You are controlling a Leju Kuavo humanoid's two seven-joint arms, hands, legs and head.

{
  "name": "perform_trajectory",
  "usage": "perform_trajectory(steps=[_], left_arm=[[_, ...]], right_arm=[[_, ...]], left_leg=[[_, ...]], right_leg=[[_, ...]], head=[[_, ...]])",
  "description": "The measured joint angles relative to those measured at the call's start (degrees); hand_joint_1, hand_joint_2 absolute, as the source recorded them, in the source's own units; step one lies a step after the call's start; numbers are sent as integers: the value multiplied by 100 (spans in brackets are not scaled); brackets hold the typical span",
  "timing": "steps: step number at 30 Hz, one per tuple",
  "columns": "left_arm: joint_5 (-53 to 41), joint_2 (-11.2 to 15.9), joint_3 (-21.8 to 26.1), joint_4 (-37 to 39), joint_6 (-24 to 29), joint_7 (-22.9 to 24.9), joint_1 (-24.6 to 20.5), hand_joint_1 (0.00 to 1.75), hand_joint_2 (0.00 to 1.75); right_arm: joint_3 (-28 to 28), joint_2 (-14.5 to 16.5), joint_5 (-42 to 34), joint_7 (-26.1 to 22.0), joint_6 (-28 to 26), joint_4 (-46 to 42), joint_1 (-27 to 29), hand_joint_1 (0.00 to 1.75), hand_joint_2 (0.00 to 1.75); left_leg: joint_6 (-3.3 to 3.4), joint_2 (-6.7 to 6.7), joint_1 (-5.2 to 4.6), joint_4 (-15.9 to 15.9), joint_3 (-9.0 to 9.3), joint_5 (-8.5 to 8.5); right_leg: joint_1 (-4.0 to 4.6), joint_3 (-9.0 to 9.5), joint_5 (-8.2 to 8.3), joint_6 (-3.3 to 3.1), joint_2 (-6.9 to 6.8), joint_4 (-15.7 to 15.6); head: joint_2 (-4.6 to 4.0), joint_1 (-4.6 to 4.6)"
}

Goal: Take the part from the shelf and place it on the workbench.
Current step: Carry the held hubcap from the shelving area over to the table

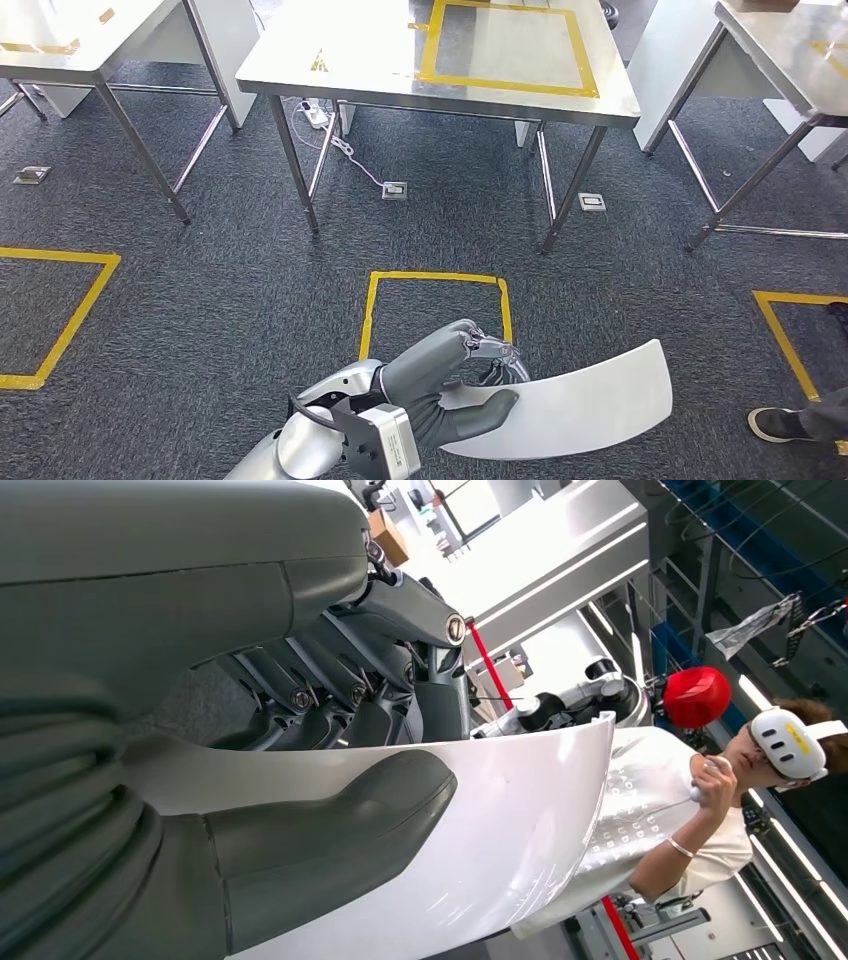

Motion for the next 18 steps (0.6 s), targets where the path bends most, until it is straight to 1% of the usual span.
perform_trajectory(steps=[1, 4, 5, 6, 8, 18], left_arm=[[-1, 3, 0, -28, 0, 0, -1, 175, 175], [2, 10, 0, -115, 1, -4, -7, 175, 175], [4, 10, 1, -137, 1, -6, -11, 175, 175], [5, 10, 1, -153, 1, -8, -14, 175, 175], [7, 10, 2, -174, 2, -10, -18, 175, 175], [60, 4, 2, -250, -7, -12, -68, 175, 175]], right_arm=[[0, 0, 0, 0, 0, 0, 0, 0, 0], [0, 1, 0, 1, 0, 0, 0, 0, 0], [0, 1, 0, 1, 0, 0, 0, 0, 0], [0, 2, 0, 2, 0, 0, 0, 0, 0], [0, 4, 0, 2, 0, 0, 0, 0, 0], [0, 15, 10, 4, 0, 0, 0, 0, 0]], left_leg=[[5, 0, -5, 1, 0, -1], [11, 1, -17, 4, -1, -4], [11, 1, -19, 4, -1, -5], [11, 1, -20, 3, 0, -4], [8, 1, -20, -1, 2, -3], [-10, 2, -17, -26, 17, 6]], right_leg=[[-5, 4, 4, 48, 0, -11], [-31, 20, 21, 298, 0, -47], [-36, 22, 25, 347, 0, -52], [-37, 23, 24, 363, 0, -52], [-36, 21, 24, 362, 0, -47], [-31, 11, 7, 336, 0, -24]], head=[[0, 2], [0, 3], [0, 3], [0, 3], [0, 2], [0, 1]])
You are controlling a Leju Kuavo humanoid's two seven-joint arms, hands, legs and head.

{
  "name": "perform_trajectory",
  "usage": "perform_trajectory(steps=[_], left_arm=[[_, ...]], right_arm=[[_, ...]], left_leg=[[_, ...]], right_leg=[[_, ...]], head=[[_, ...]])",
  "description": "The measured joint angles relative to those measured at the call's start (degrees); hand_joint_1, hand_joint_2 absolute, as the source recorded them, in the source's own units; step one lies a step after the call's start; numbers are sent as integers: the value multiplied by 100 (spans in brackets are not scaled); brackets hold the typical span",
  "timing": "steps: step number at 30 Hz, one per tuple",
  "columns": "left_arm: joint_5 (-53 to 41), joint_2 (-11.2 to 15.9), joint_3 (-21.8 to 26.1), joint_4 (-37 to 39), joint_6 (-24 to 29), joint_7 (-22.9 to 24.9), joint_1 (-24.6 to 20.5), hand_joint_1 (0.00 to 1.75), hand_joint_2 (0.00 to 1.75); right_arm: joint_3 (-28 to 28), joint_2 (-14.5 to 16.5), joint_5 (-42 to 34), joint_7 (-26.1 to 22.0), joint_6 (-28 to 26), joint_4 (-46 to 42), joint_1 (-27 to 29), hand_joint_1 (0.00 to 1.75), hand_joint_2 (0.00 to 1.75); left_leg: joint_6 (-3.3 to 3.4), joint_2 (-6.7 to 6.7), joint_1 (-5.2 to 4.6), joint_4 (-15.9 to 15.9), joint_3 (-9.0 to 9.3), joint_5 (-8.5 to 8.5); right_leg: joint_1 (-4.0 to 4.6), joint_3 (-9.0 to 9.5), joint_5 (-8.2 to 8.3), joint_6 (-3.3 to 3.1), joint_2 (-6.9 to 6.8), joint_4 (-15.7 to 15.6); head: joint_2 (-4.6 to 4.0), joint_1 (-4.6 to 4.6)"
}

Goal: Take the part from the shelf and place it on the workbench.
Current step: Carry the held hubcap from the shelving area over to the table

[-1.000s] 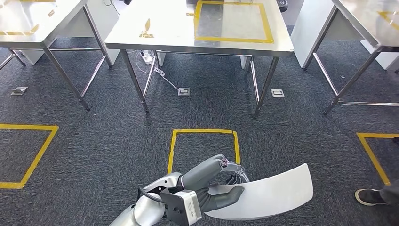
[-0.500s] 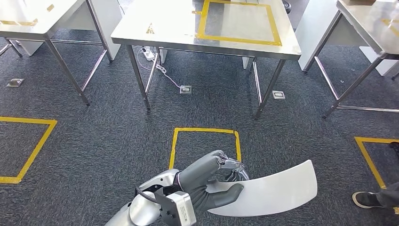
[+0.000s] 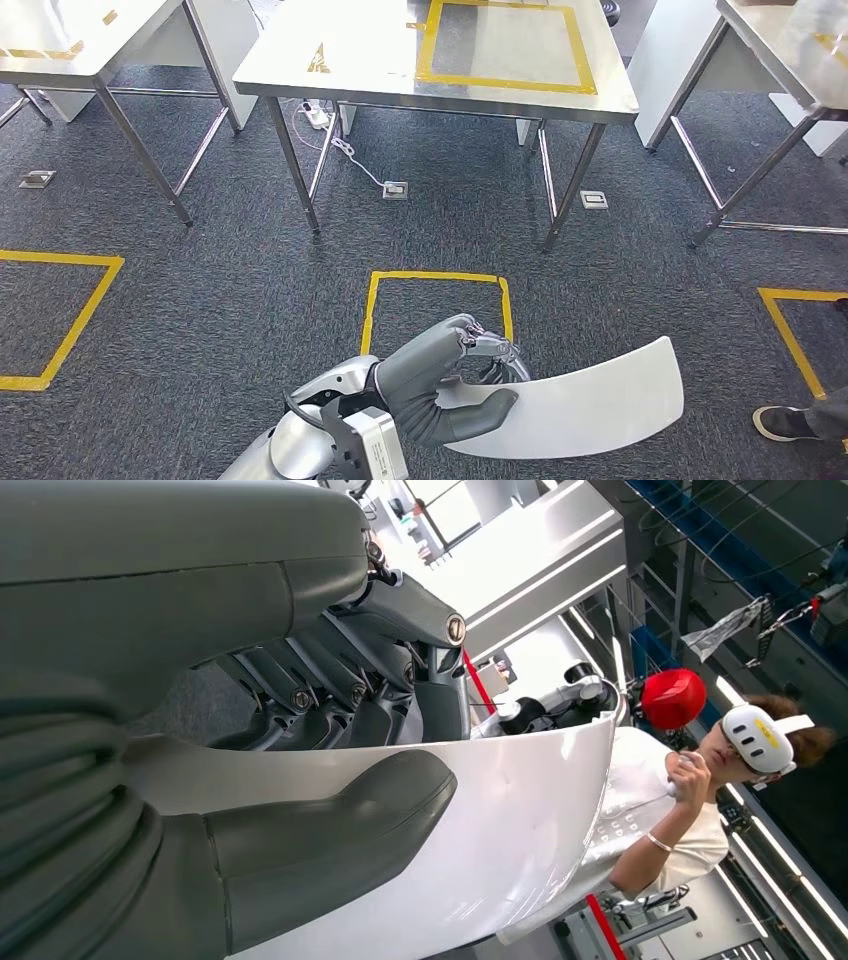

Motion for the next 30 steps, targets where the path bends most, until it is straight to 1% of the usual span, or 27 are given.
perform_trajectory(steps=[1, 3, 4, 5, 6, 8, 9, 10, 11, 12, 13, 14, 15, 17, 18, 19, 20, 21, 22, 23, 24, 25, 26, 27, 28, 29, 30], left_arm=[[1, -1, -1, -8, -5, 1, -11, 175, 175], [-1, -6, -2, -32, -30, 2, -37, 175, 175], [-3, -13, -3, -44, -43, 2, -55, 175, 175], [-4, -20, -4, -56, -56, 2, -73, 175, 175], [-4, -26, -4, -59, -63, 3, -86, 175, 175], [-5, -29, -5, -56, -75, 8, -93, 175, 175], [-6, -27, -6, -54, -79, 10, -90, 175, 175], [-7, -27, -7, -54, -83, 11, -88, 175, 175], [-7, -27, -7, -54, -84, 13, -88, 175, 175], [-7, -28, -7, -55, -88, 13, -91, 175, 175], [-7, -29, -7, -56, -95, 15, -93, 175, 175], [-8, -32, -7, -57, -103, 21, -100, 175, 175], [-11, -36, -9, -62, -111, 33, -109, 175, 175], [-18, -42, -16, -79, -122, 59, -133, 175, 175], [-21, -47, -19, -91, -127, 69, -144, 175, 175], [-22, -52, -21, -105, -133, 74, -155, 175, 175], [-23, -60, -22, -119, -139, 79, -166, 175, 175], [-24, -66, -25, -131, -143, 83, -174, 175, 175], [-24, -64, -27, -137, -147, 84, -179, 175, 175], [-24, -58, -28, -139, -152, 88, -180, 175, 175], [-25, -49, -28, -137, -158, 93, -178, 175, 175], [-26, -40, -28, -136, -166, 98, -175, 175, 175], [-30, -36, -28, -137, -173, 102, -174, 175, 175], [-34, -35, -29, -139, -178, 103, -175, 175, 175], [-40, -34, -30, -143, -181, 103, -175, 175, 175], [-45, -33, -31, -145, -184, 103, -176, 175, 175], [-50, -32, -32, -148, -187, 107, -179, 175, 175]], right_arm=[[0, 11, 4, -1, 0, 0, -2, 0, 0], [0, 29, 0, -3, 0, -1, -13, 0, 0], [0, 37, -6, -3, 0, -2, -18, 0, 0], [0, 37, -12, 0, 0, -2, -23, 0, 0], [0, 37, -18, 5, 0, -2, -22, 0, 0], [0, 37, -25, 20, 0, -1, -17, 0, 0], [0, 37, -27, 25, 0, -1, -10, 0, 0], [0, 37, -27, 27, 0, -1, -4, 0, 0], [0, 37, -27, 26, 0, -1, -1, 0, 0], [0, 37, -27, 24, 0, -2, -1, 0, 0], [0, 38, -27, 22, 0, -2, -4, 0, 0], [0, 51, -28, 20, 0, 1, -7, 0, 0], [0, 60, -30, 20, -3, 3, -10, 0, 0], [0, 76, -34, 21, -7, 5, -14, 0, 0], [0, 71, -36, 22, -7, 4, -17, 0, 0], [0, 70, -35, 21, -4, 4, -16, 0, 0], [0, 71, -33, 20, -1, 4, -16, 0, 0], [0, 71, -32, 20, 0, 4, -16, 0, 0], [0, 72, -30, 20, 0, 4, -15, 0, 0], [0, 72, -30, 21, 0, 4, -17, 0, 0], [0, 72, -30, 25, 0, 4, -16, 0, 0], [0, 72, -29, 27, 0, 4, -14, 0, 0], [0, 72, -28, 30, 0, 4, -11, 0, 0], [0, 72, -28, 32, 0, 4, -10, 0, 0], [0, 75, -27, 32, 0, 4, -9, 0, 0], [0, 84, -27, 33, -2, 5, -12, 0, 0], [0, 92, -27, 40, -10, 7, -18, 0, 0]], left_leg=[[13, -2, -12, -2, -3, -9], [68, -1, -10, -91, 55, -11], [103, 2, -3, -156, 104, -5], [124, 9, 16, -219, 159, 9], [130, 15, 25, -250, 195, 19], [125, 27, 23, -247, 218, -7], [108, 27, 25, -237, 230, -30], [84, 25, 32, -224, 249, -59], [49, 22, 48, -205, 276, -97], [5, 20, 73, -173, 312, -148], [-47, 21, 92, -138, 339, -204], [-102, 19, 98, -96, 355, -268], [-150, 19, 92, -73, 368, -321], [-224, 14, 72, -87, 402, -384], [-255, 16, 79, -115, 441, -405], [-284, 16, 90, -92, 467, -430], [-308, 18, 97, 27, 437, -485], [-321, 19, 96, 288, 317, -584], [-323, 20, 89, 676, 98, -707], [-318, 21, 82, 1105, -184, -829], [-306, 20, 74, 1464, -455, -888], [-284, 20, 66, 1633, -645, -827], [-250, 19, 54, 1581, -727, -644], [-202, 17, 35, 1315, -702, -359], [-140, 13, 5, 919, -617, -41], [-82, 10, -26, 581, -508, 177], [-44, 8, -52, 306, -412, 292]], right_leg=[[-4, 5, 5, 13, -3, -16], [-14, 38, 6, 54, -12, -53], [-19, 24, -27, 68, -16, -3], [-21, -49, -116, 68, -17, 165], [-24, -205, -249, 60, -16, 467], [-24, -639, -549, 65, -13, 1217], [-30, -811, -595, 74, -13, 1469], [-41, -884, -533, 83, -14, 1523], [-58, -839, -368, 95, -17, 1355], [-80, -700, -134, 114, -23, 1014], [-91, -537, 30, 132, -26, 670], [-93, -399, 127, 120, -23, 385], [-88, -319, 142, 79, -20, 234], [-59, -294, 48, -61, -8, 215], [-55, -275, 19, -123, -5, 227], [-52, -236, -12, -173, -3, 226], [-52, -187, -43, -219, -2, 222], [-53, -129, -79, -261, -3, 217], [-46, -76, -122, -293, -7, 214], [-35, -30, -167, -316, -7, 214], [-21, 19, -215, -332, -4, 214], [-5, 78, -268, -340, 5, 214], [9, 148, -322, -344, 17, 213], [21, 231, -381, -341, 32, 212], [28, 306, -444, -332, 44, 207], [41, 365, -502, -311, 54, 205], [50, 398, -548, -282, 65, 201]], head=[[0, -1], [0, 2], [0, 7], [0, 19], [0, 32], [0, 50], [0, 52], [0, 53], [0, 54], [0, 54], [0, 57], [0, 74], [0, 81], [0, 67], [0, 43], [0, 23], [0, 12], [0, -5], [0, -22], [0, -36], [0, -48], [0, -54], [0, -61], [0, -66], [0, -70], [0, -70], [0, -73]])
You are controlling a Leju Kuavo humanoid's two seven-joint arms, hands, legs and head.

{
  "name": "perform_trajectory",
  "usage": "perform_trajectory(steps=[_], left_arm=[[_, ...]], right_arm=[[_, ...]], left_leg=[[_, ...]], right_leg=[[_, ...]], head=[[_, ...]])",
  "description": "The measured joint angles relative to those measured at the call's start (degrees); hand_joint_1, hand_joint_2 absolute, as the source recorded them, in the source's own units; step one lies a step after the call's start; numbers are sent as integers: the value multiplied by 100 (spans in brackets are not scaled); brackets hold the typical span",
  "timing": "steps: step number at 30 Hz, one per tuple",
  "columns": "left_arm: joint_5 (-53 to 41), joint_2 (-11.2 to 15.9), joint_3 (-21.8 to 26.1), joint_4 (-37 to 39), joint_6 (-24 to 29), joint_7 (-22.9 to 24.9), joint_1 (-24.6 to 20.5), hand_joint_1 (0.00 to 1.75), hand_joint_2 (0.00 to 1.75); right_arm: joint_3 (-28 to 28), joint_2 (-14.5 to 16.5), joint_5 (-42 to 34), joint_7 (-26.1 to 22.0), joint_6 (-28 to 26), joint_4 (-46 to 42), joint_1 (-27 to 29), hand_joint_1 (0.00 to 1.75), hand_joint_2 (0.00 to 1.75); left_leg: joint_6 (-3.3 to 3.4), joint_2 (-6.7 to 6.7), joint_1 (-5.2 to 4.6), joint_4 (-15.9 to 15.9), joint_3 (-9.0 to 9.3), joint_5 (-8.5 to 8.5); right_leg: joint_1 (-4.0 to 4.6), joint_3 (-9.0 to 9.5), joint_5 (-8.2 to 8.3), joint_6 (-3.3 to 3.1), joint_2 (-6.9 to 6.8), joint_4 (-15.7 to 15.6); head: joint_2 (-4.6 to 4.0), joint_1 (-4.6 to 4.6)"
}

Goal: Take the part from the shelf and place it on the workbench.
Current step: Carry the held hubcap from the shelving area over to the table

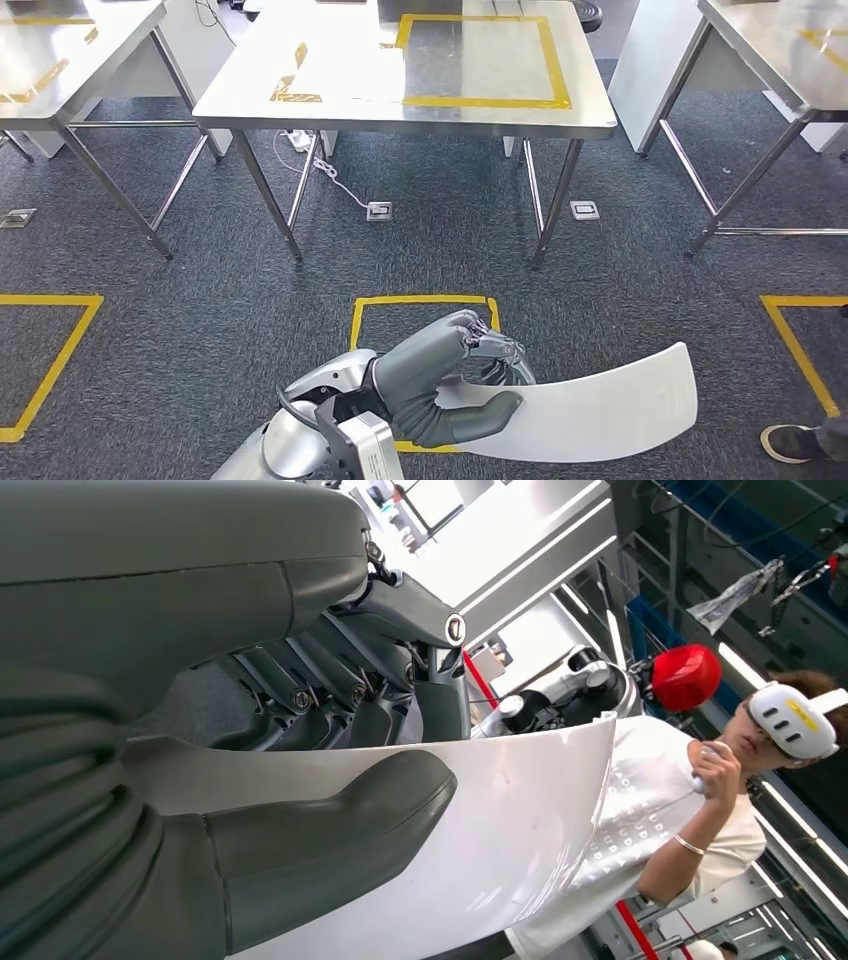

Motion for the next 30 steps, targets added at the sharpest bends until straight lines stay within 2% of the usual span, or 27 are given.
perform_trajectory(steps=[1, 4, 5, 6, 7, 9, 10, 11, 12, 13, 14, 15, 16, 18, 20, 21, 22, 24, 25, 26, 27, 29, 30], left_arm=[[-4, -1, -1, -2, -2, 4, -3, 175, 175], [-10, -21, -1, -21, -9, 14, -10, 175, 175], [-10, -33, -1, -32, -12, 12, -18, 175, 175], [-10, -44, -1, -41, -14, 12, -33, 175, 175], [-12, -50, -1, -44, -17, 15, -46, 175, 175], [-16, -54, -2, -33, -21, 33, -58, 175, 175], [-22, -52, -2, -26, -24, 49, -53, 175, 175], [-28, -51, -3, -19, -24, 63, -50, 175, 175], [-35, -51, -3, -14, -24, 75, -50, 175, 175], [-42, -52, -3, -11, -24, 80, -51, 175, 175], [-46, -54, -3, -8, -24, 82, -53, 175, 175], [-50, -55, -3, -5, -24, 83, -55, 175, 175], [-54, -57, -3, -4, -24, 85, -57, 175, 175], [-56, -60, -3, -3, -24, 90, -63, 175, 175], [-57, -64, -3, -7, -24, 91, -70, 175, 175], [-57, -65, -3, -7, -24, 90, -78, 175, 175], [-57, -63, -3, -7, -24, 90, -81, 175, 175], [-57, -50, -3, -2, -24, 91, -74, 175, 175], [-57, -40, -3, 1, -24, 92, -64, 175, 175], [-57, -32, -3, 3, -24, 93, -58, 175, 175], [-57, -28, -3, 3, -24, 93, -57, 175, 175], [-57, -25, -3, 2, -24, 93, -60, 175, 175], [-57, -26, -4, 1, -24, 93, -62, 175, 175]], right_arm=[[0, 8, 1, 9, -7, 1, -6, 0, 0], [0, 9, 13, 40, 5, -1, -31, 0, 0], [0, 8, 16, 43, 13, -2, -36, 0, 0], [0, 7, 17, 43, 14, -4, -42, 0, 0], [0, 6, 17, 43, 15, -4, -39, 0, 0], [0, 6, 19, 48, 15, -4, -31, 0, 0], [0, 6, 22, 51, 15, -4, -21, 0, 0], [0, 5, 28, 54, 15, -4, -12, 0, 0], [0, 3, 34, 52, 15, -4, -5, 0, 0], [0, 0, 39, 48, 15, -4, -3, 0, 0], [0, -6, 41, 45, 15, -4, -4, 0, 0], [0, -11, 42, 46, 15, -4, -12, 0, 0], [0, -16, 42, 50, 15, -4, -17, 0, 0], [0, -21, 42, 56, 15, -4, -24, 0, 0], [0, -21, 42, 56, 15, -4, -15, 0, 0], [0, -22, 42, 56, 15, -4, -14, 0, 0], [0, -22, 42, 56, 15, -4, -15, 0, 0], [0, -22, 42, 56, 15, -4, -20, 0, 0], [0, -22, 42, 56, 14, -4, -17, 0, 0], [0, -22, 42, 56, 14, -4, -12, 0, 0], [0, -22, 42, 56, 14, -4, -8, 0, 0], [0, -23, 41, 56, 15, -4, -5, 0, 0], [0, -24, 39, 56, 15, -4, -9, 0, 0]], left_leg=[[21, -4, -23, -140, 52, 16], [61, -21, -27, -249, 143, -83], [91, -21, -11, -293, 199, -103], [115, -17, 8, -337, 262, -123], [136, -11, 17, -365, 314, -147], [166, -6, 11, -378, 376, -208], [173, -10, 5, -377, 409, -242], [177, -16, -1, -377, 452, -276], [175, -22, -6, -376, 504, -311], [167, -26, -10, -376, 558, -349], [148, -28, -22, -372, 601, -389], [123, -28, -32, -369, 629, -427], [93, -27, -40, -369, 644, -457], [31, -25, -43, -384, 661, -493], [-36, -20, -39, -330, 673, -542], [-74, -18, -34, -189, 620, -622], [-110, -17, -21, 65, 499, -748], [-164, -17, 17, 804, 81, -1046], [-180, -17, 34, 1085, -103, -1105], [-191, -16, 49, 1177, -199, -1046], [-201, -15, 63, 1037, -179, -873], [-220, -13, 86, 312, 108, -418], [-201, -21, 89, -15, 252, -284]], right_leg=[[0, 11, -31, 33, 4, -12], [-18, 90, -86, 143, -11, -89], [-18, 92, -125, 174, -23, -35], [-16, 7, -201, 201, -32, 150], [-18, -177, -303, 220, -41, 462], [-15, -731, -485, 249, -46, 1229], [-14, -946, -457, 253, -47, 1444], [-11, -1061, -310, 249, -47, 1456], [-6, -1060, -62, 234, -48, 1252], [4, -964, 239, 208, -51, 881], [25, -835, 466, 172, -59, 496], [47, -727, 608, 132, -68, 189], [69, -659, 660, 94, -76, 1], [87, -626, 629, 31, -78, -77], [52, -565, 632, -21, -75, -122], [30, -527, 632, -48, -76, -145], [16, -494, 625, -68, -78, -159], [11, -460, 587, -87, -79, -159], [7, -441, 566, -82, -78, -157], [0, -415, 542, -70, -77, -156], [-12, -382, 516, -51, -73, -154], [-34, -304, 451, 10, -66, -145], [-33, -280, 415, 52, -60, -135]], head=[[0, -1], [0, -10], [0, -4], [0, 10], [0, 25], [0, 48], [0, 51], [0, 55], [0, 59], [0, 63], [0, 66], [0, 70], [0, 72], [0, 73], [0, 66], [0, 54], [0, 41], [0, 21], [0, 19], [0, 16], [0, 15], [0, 9], [0, 1]])
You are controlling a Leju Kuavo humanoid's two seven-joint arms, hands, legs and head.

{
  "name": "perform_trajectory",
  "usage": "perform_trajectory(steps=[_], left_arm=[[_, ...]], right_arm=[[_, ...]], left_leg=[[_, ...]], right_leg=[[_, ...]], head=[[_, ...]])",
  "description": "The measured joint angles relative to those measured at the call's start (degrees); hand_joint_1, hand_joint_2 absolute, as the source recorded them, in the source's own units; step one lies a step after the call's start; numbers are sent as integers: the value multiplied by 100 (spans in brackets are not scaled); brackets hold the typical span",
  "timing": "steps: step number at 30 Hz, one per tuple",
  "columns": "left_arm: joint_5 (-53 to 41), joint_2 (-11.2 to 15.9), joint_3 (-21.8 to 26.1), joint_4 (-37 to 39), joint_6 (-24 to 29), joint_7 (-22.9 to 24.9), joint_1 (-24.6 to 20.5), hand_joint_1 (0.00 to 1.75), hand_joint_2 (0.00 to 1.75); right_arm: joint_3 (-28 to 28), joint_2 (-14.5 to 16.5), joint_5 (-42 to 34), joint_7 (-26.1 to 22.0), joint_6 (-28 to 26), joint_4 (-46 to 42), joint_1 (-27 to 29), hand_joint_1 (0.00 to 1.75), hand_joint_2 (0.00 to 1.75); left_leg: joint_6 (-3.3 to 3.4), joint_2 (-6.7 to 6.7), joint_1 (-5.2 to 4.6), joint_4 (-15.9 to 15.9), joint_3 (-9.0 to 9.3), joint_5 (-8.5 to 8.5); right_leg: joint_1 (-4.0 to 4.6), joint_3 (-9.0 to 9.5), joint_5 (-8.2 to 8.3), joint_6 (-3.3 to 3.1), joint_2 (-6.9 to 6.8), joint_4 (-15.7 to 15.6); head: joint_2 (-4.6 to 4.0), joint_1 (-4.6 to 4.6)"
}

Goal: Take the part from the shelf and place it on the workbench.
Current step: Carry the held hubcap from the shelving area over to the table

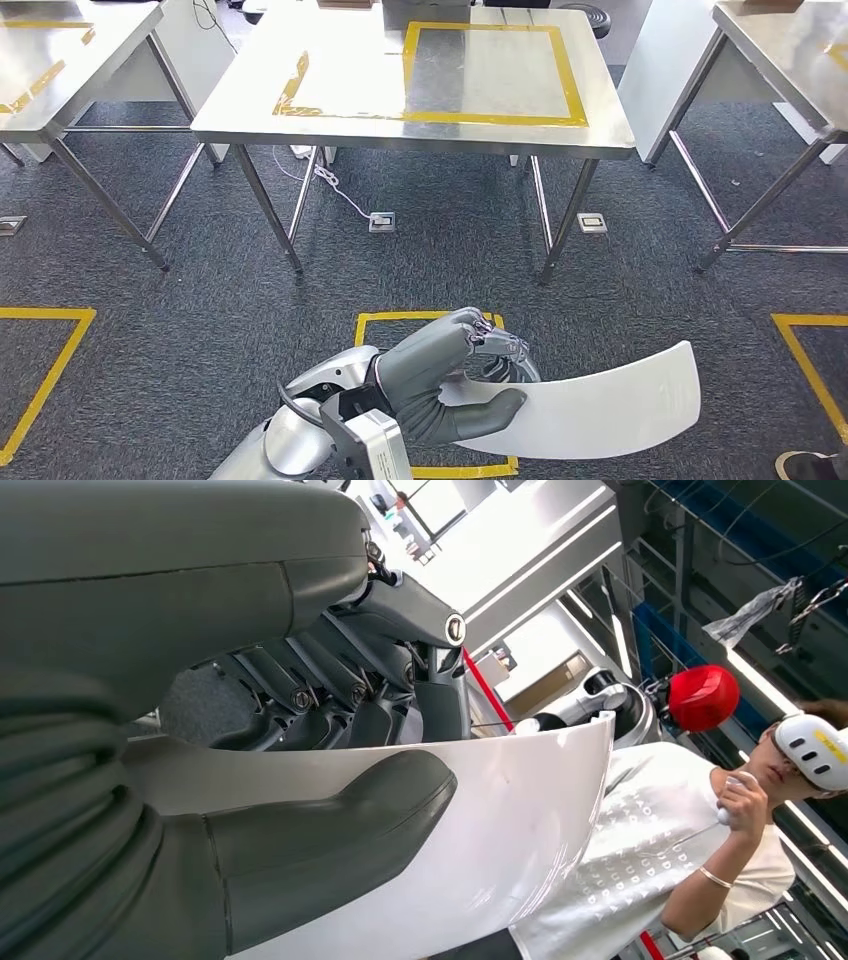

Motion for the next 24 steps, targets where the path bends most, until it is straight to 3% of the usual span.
perform_trajectory(steps=[2, 6, 7, 9, 10, 11, 12, 13, 14, 16, 18, 21, 22, 24], left_arm=[[0, -3, -1, -1, 0, 1, -3, 175, 175], [1, -26, -2, -4, 0, 5, -14, 175, 175], [1, -38, -2, -4, 0, 11, -19, 175, 175], [3, -50, -2, -3, 0, 28, -20, 175, 175], [4, -51, -2, -1, 0, 39, -17, 175, 175], [4, -50, -2, 1, 0, 44, -14, 175, 175], [4, -50, -2, 1, 0, 48, -12, 175, 175], [4, -50, -2, 1, 0, 48, -13, 175, 175], [5, -51, -2, -1, 0, 48, -14, 175, 175], [6, -52, -2, -3, 0, 49, -14, 175, 175], [8, -52, -2, -3, 0, 51, -13, 175, 175], [9, -56, -2, -17, 0, 52, -15, 175, 175], [12, -57, -2, -26, 0, 49, -18, 175, 175], [17, -49, -2, -35, 0, 48, -11, 175, 175]], right_arm=[[0, -2, -7, 1, 0, 0, -9, 0, 0], [0, -1, -5, 0, 0, -2, -21, 0, 0], [0, -1, 2, 0, 0, -2, -23, 0, 0], [0, -1, 14, 0, 0, -2, -21, 0, 0], [0, -1, 17, 0, 0, -2, -15, 0, 0], [0, -1, 19, 0, 0, -2, -9, 0, 0], [0, -1, 21, -1, 0, -2, -5, 0, 0], [0, -1, 22, -2, 0, -2, -4, 0, 0], [0, -3, 21, -3, 0, -2, -6, 0, 0], [0, -17, 16, -4, 0, -1, -17, 0, 0], [0, -26, 9, -1, 0, 0, -21, 0, 0], [0, -17, 2, 2, -3, 0, -7, 0, 0], [0, -14, -3, 3, -8, -1, -6, 0, 0], [0, -10, -23, 4, -14, -1, -11, 0, 0]], left_leg=[[87, -17, -18, -290, 128, 45], [284, -26, -23, -317, 155, 15], [318, -20, -20, -322, 167, 6], [367, -6, -41, -321, 180, -24], [387, -3, -59, -320, 188, -39], [402, -6, -77, -319, 203, -54], [412, -12, -96, -319, 225, -70], [416, -19, -114, -319, 257, -89], [414, -24, -124, -319, 290, -111], [380, -26, -153, -311, 330, -160], [324, -23, -158, -313, 340, -198], [233, -10, -158, -247, 350, -269], [196, -7, -155, -79, 280, -357], [124, -4, -117, 575, -69, -636]], right_leg=[[10, 20, -43, 83, 7, 0], [-17, -18, -161, 195, -7, 142], [-16, -145, -289, 210, -12, 398], [-2, -590, -610, 220, -18, 1192], [6, -817, -705, 217, -18, 1547], [14, -960, -689, 200, -18, 1724], [27, -991, -558, 172, -18, 1675], [46, -908, -340, 130, -17, 1409], [78, -738, -82, 69, -18, 986], [149, -438, 208, -38, -36, 278], [199, -353, 214, -82, -51, 68], [155, -280, 219, -126, -47, -7], [126, -239, 218, -148, -49, -35], [99, -176, 183, -176, -53, -52]], head=[[0, -4], [0, 13], [0, 24], [0, 44], [0, 49], [0, 51], [0, 54], [0, 57], [0, 60], [0, 64], [0, 68], [0, 63], [0, 52], [0, 26]])
